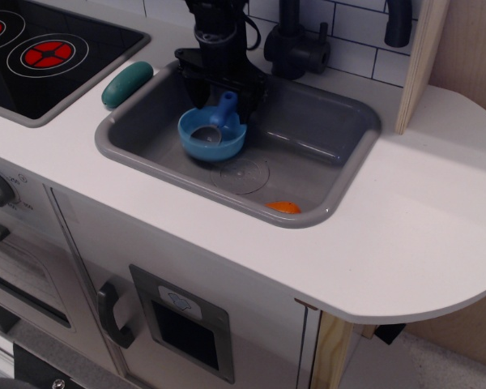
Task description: Take spoon out of bowl sink
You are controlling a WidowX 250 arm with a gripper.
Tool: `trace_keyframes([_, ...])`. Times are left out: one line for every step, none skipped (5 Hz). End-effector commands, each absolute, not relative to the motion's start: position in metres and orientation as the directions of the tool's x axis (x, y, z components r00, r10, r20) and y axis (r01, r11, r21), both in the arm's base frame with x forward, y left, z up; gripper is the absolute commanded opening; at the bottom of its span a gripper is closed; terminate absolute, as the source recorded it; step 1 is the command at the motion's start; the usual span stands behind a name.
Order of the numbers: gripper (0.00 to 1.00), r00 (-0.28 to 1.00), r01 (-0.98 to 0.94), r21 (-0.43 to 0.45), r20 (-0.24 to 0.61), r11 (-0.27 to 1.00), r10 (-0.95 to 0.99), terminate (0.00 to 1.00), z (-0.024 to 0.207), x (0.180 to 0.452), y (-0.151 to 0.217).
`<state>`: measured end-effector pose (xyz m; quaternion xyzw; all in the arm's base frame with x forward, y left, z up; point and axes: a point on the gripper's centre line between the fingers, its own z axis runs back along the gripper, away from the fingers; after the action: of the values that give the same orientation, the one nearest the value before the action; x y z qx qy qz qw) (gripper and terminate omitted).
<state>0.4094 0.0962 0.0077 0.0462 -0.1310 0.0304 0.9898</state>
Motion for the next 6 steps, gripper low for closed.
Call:
trace_keyframes([0.00,0.945,-0.075,0.073,0.324,0.995,0.047,0.00,0.030,0.422,0.096])
trace_keyframes([0.00,0.937,-0.080,0.078,0.346,0.994,0.049,0.00,0.034,0.423,0.097])
trace_keyframes([0.00,0.918,-0.098,0.089,0.393,0.991,0.056,0.00,0.050,0.421,0.099])
trace_keyframes([0.00,0.900,-0.129,0.092,0.428,0.987,0.077,0.00,0.078,0.415,0.099])
trace_keyframes([0.00,0.889,-0.157,0.085,0.447,0.984,0.103,0.00,0.099,0.409,0.099])
trace_keyframes([0.00,0.894,-0.161,0.056,0.430,0.985,0.122,0.00,0.110,0.401,0.087])
